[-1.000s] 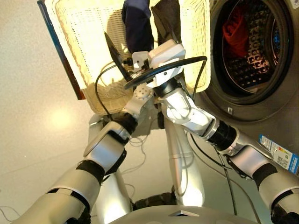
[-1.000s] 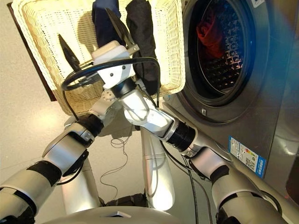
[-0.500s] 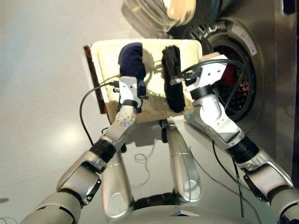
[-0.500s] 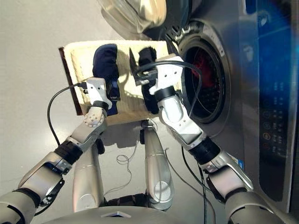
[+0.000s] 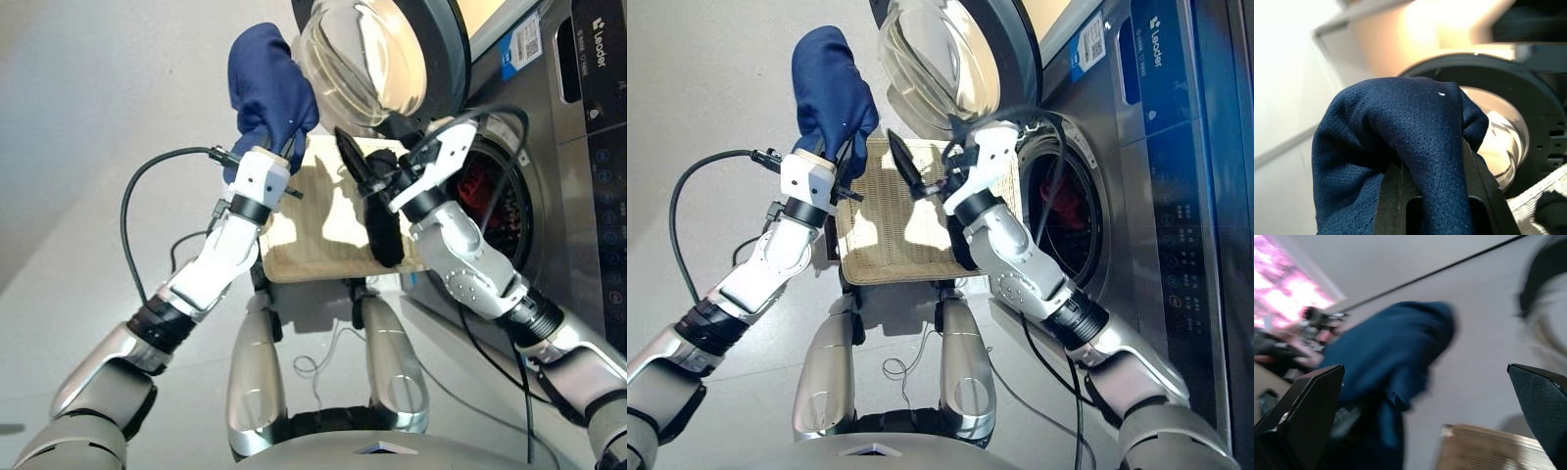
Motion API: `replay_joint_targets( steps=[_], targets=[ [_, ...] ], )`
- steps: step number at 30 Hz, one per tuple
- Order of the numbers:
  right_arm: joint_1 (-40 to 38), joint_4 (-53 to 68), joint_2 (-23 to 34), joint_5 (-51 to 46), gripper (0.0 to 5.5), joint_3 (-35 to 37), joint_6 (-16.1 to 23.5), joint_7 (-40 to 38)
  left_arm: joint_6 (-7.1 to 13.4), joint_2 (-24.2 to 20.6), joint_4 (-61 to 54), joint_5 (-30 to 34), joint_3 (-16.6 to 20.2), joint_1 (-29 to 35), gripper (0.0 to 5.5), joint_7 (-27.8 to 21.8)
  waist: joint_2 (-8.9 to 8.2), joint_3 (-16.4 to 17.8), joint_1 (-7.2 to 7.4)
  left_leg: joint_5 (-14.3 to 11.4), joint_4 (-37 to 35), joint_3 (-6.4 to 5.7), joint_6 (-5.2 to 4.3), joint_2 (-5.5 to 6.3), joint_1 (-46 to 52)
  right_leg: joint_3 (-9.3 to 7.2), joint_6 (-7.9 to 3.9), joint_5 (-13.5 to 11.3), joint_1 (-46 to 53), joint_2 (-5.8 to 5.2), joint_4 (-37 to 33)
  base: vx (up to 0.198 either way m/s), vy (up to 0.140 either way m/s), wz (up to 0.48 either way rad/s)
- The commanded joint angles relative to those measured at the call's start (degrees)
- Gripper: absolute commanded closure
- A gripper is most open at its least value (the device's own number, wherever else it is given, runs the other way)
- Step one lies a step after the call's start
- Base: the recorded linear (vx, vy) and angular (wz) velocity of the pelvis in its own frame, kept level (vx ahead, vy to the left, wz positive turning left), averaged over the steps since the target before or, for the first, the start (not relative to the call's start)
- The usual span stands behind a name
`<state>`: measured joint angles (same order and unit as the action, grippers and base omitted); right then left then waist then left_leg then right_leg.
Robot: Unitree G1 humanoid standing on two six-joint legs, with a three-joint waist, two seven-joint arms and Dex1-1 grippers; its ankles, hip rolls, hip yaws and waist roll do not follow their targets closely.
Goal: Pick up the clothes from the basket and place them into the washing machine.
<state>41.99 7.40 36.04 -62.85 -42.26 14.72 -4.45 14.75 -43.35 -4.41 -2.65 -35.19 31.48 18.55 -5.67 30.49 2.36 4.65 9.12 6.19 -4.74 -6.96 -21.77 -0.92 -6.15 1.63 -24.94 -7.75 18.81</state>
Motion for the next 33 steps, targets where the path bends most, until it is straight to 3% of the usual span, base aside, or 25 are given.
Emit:
replay_joint_targets(
  steps=[1,11,18,19,22,29,33],
  targets=[
    [6.3,8.0,3.3,-4.3,0.0,-0.7,1.3,2.5,4.7,-1.8,-8.1,5.4,-2.9,5.4,5.5,1.2,0.48,-0.7,-0.54,-3.4,2.2,1.52,-1.39,1.62,3.8,0.61,-3.41,-3.6,2.9,-0.87,-3.6,0.0,0.0,0.0],
    [15.1,8.0,5.5,-6.1,0.0,-5.8,2.0,2.8,4.6,-5.5,-9.2,9.4,-7.4,9.5,5.5,2.4,1.06,-0.7,-0.86,-3.3,3.2,1.53,-1.48,1.5,2.9,0.91,-3.36,-3.5,2.3,-0.91,-3.2,0.0,0.0,0.0],
    [15.6,7.4,5.9,-6.1,0.0,-6.7,2.2,1.8,4.1,-5.5,-10.1,11.4,-8.9,11.1,5.5,3.3,1.53,-0.7,-0.86,-3.3,3.8,1.42,-1.52,1.53,2.1,0.97,-3.26,-3.4,1.7,-0.99,-3.0,0.0,0.0,0.0],
    [15.5,7.5,6.0,-6.2,2.01,-6.8,2.3,1.6,4.0,-5.4,-10.0,11.5,-8.9,11.2,5.5,3.5,1.57,-0.7,-0.85,-3.3,3.8,1.42,-1.52,1.53,2.1,1.02,-3.26,-3.4,1.7,-0.99,-2.9,0.0,0.0,0.0],
    [15.2,7.4,5.8,-5.6,5.5,-6.5,2.5,0.9,3.6,-4.8,-9.7,11.7,-9.1,11.4,5.5,3.8,1.7,-0.7,-0.79,-3.3,4.1,1.42,-1.48,1.6,1.7,1.07,-3.19,-3.4,1.4,-1.03,-2.8,0.0,0.0,0.0],
    [12.4,7.7,5.0,-4.2,5.5,-4.8,3.5,-1.1,2.9,-3.8,-8.8,13.2,-9.7,11.7,5.5,4.8,1.67,-0.7,-0.73,-3.3,4.5,1.35,-1.41,1.61,1.0,1.0,-3.21,-3.5,1.1,-1.23,-2.8,0.0,0.0,0.0],
    [6.1,5.9,0.9,8.0,5.5,2.0,4.3,-5.5,3.2,-2.9,-9.7,14.3,-8.0,11.0,5.5,6.3,2.2,-0.7,-0.44,-3.4,4.6,1.14,-1.17,1.76,0.6,1.19,-3.14,-3.5,0.8,-1.37,-2.7,0.0,0.0,0.0]
  ],
)
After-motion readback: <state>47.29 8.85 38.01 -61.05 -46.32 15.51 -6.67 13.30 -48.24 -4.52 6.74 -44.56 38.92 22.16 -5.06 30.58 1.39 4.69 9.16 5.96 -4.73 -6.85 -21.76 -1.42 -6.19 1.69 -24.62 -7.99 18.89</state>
